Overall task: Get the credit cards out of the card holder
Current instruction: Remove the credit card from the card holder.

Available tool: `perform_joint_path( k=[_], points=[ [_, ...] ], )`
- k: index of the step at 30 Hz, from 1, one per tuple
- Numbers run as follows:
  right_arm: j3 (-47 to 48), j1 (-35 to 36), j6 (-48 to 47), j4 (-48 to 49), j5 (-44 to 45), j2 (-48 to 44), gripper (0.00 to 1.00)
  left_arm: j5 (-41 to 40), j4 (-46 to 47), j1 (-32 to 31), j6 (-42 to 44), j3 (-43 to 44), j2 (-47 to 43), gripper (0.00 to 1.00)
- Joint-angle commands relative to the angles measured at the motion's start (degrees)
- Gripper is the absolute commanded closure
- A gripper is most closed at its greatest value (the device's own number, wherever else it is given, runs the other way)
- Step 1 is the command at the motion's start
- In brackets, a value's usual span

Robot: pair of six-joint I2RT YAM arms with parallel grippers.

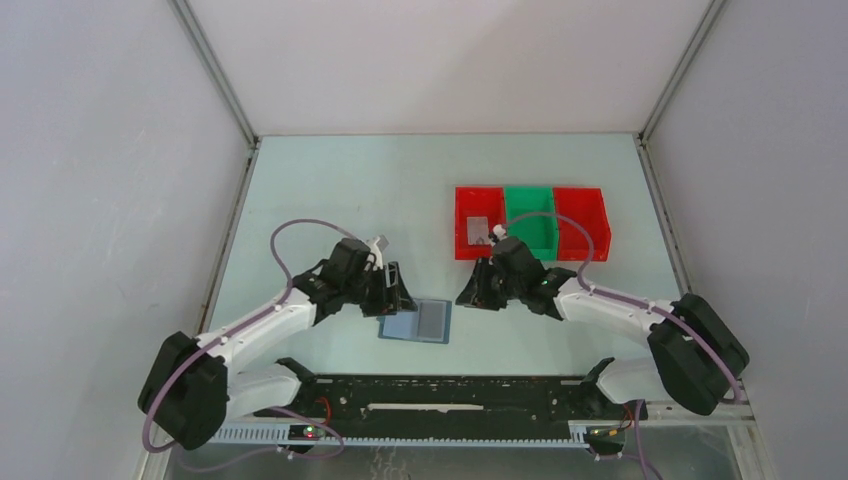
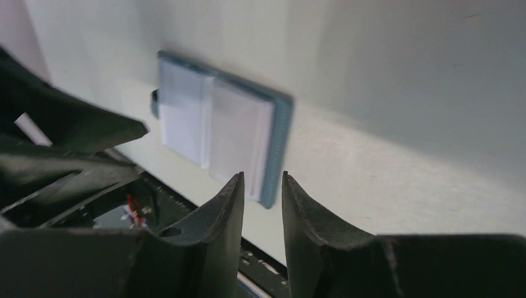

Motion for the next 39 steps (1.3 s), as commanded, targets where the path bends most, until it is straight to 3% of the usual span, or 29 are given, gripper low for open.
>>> perform_joint_path(
  k=[1,10,21,31,39],
  points=[
    [-0.45,3.96,7.09,12.06,-3.95,2.04,0.63,-0.53,5.42,-0.51,-1.48,-0.84,2.15,0.35],
    [-2.76,6.56,12.64,21.70,-6.83,9.44,0.63,2.16,10.70,-0.51,-3.62,-1.39,9.79,0.36],
    [-2.73,8.02,12.75,22.49,-5.97,15.33,0.63,-2.02,4.17,1.86,-0.41,-1.28,5.65,0.35],
    [-3.35,8.05,12.18,20.52,-4.13,13.25,0.63,-4.25,1.52,4.59,0.01,-5.30,1.36,0.35],
    [-4.56,8.39,14.52,23.06,-4.57,13.21,0.63,-3.68,3.60,4.59,-0.94,-5.77,4.70,0.35]
  ],
)
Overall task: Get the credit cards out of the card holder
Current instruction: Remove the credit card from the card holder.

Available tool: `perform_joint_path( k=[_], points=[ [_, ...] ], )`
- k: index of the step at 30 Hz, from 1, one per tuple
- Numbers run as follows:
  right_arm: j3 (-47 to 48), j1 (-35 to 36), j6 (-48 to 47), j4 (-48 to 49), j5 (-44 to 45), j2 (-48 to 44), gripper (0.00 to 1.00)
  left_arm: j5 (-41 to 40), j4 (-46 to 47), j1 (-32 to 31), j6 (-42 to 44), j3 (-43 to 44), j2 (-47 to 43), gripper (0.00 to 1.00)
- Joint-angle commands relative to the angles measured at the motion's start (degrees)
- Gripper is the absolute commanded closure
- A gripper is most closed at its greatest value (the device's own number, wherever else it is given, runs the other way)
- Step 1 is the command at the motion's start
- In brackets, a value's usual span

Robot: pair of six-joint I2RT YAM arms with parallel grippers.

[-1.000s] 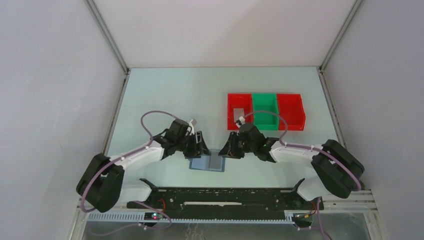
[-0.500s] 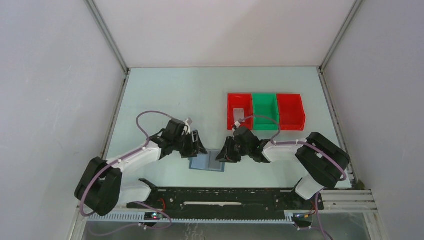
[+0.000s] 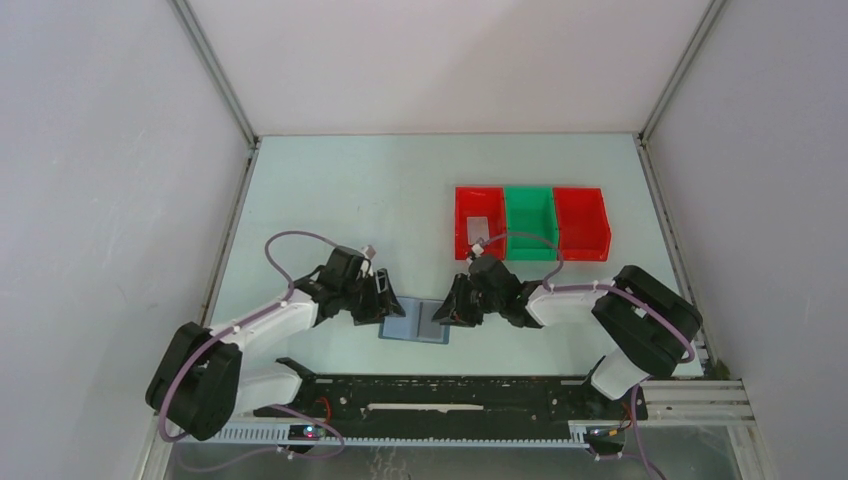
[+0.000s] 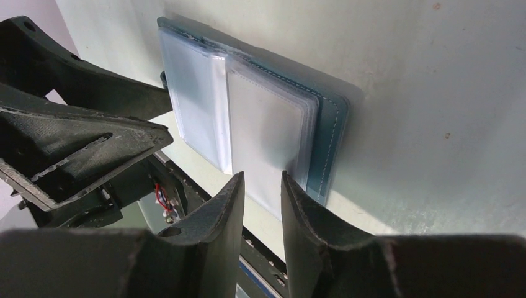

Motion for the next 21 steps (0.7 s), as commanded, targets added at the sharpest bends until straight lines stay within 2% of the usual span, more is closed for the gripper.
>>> perform_joint_path(
  k=[1,11,21],
  points=[
    [-0.96,0.77,1.28,1.09,1.68,-1.80,0.63,-0.63,1.49,0.17,0.28,-0.87,1.54,0.35],
    [-1.24,1.41,-0.27,-1.46,4.29,-5.46,0.63,-0.29,0.70,0.17,0.91,0.11,2.21,0.36],
    [-0.62,2.25,1.00,3.67,0.00,1.22,0.63,0.19,0.54,0.17,1.07,0.90,2.60,0.37]
  ],
)
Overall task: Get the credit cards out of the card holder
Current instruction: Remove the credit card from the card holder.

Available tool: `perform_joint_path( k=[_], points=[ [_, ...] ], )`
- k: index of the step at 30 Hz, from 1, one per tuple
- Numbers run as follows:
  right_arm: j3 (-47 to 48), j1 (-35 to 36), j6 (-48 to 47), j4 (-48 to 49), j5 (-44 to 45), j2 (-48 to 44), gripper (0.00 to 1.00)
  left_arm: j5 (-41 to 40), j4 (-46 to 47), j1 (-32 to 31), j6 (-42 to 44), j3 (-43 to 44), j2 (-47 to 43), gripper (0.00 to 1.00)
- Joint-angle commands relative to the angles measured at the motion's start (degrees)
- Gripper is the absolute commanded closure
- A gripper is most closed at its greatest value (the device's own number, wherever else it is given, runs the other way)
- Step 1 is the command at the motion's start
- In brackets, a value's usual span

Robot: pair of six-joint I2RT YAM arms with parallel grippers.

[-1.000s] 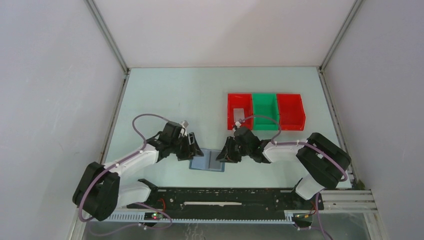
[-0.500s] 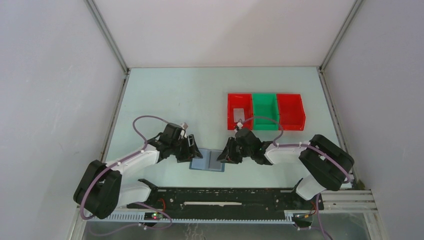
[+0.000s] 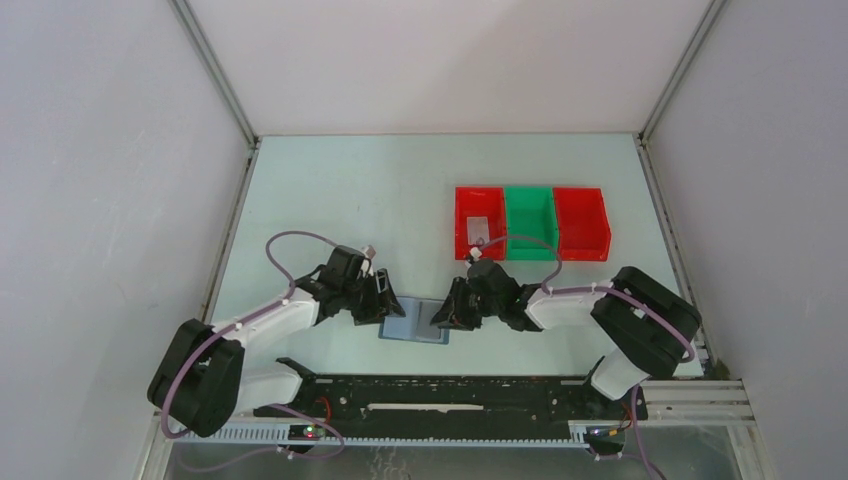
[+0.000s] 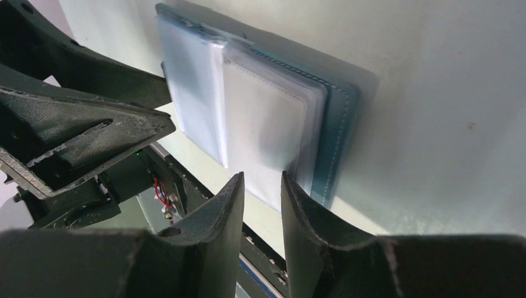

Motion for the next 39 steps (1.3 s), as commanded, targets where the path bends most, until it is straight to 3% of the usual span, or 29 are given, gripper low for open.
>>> perform_joint_path(
  k=[1,14,22,28,39],
  points=[
    [0.69,0.94,0.31,2.98,-1.58,2.35,0.63,-0.03,-0.08,0.06,1.05,0.80,1.00,0.36],
    [5.11,1.45,-0.21,5.20,-3.84,5.40,0.63,1.51,0.56,0.06,1.03,1.15,1.26,0.37],
    [2.68,1.83,-3.14,-2.56,4.72,-4.18,0.63,4.91,-1.71,-1.49,2.59,5.09,-4.25,0.36],
    [2.08,1.66,-2.61,-4.14,5.56,-4.36,0.63,4.62,-1.23,-2.40,1.69,7.64,-7.49,0.36],
    [1.99,1.61,-0.82,-6.28,7.90,-2.04,0.63,2.48,1.86,-2.40,1.31,4.52,-2.75,0.36]
  ],
)
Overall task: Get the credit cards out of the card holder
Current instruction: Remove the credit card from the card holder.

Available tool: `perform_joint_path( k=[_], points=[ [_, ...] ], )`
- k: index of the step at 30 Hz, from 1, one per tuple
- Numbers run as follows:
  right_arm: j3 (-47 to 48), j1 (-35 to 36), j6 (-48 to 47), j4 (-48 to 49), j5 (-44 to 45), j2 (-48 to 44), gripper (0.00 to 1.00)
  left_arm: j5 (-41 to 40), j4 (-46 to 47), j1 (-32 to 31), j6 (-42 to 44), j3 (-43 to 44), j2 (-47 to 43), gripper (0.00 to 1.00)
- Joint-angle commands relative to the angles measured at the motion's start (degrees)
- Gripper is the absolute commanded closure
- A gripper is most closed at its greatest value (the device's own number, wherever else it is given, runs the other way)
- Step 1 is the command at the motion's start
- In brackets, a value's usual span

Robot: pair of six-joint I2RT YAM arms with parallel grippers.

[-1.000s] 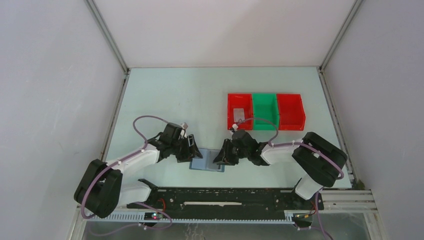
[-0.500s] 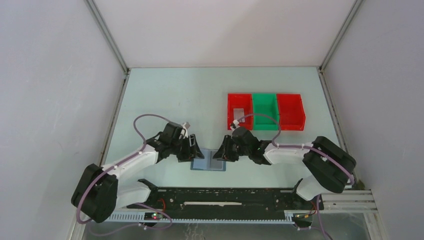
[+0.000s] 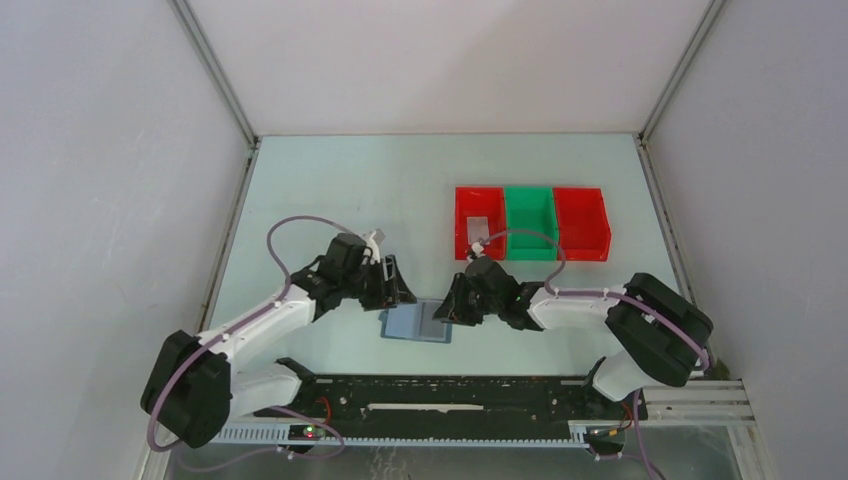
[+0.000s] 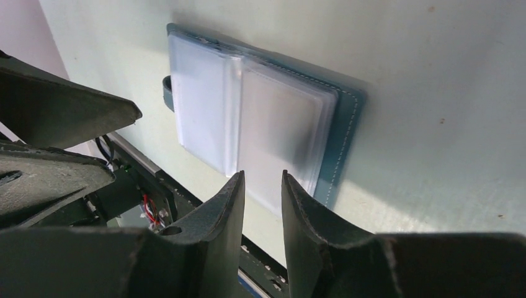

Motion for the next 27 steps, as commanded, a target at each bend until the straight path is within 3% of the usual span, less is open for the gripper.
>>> perform_joint_path(
  k=[1,13,27],
  points=[
    [-0.20,0.12,0.79,-1.16,2.24,1.19,0.63,-1.61,1.71,-0.21,0.66,-1.12,1.98,0.36],
    [-0.46,0.30,1.77,2.27,0.66,4.40,0.63,-4.54,3.51,-0.13,0.46,-3.75,11.79,0.37],
    [-0.46,-0.05,1.01,9.76,-5.12,5.59,0.64,-3.47,3.32,-0.10,0.26,-2.89,10.96,0.39]
  ],
)
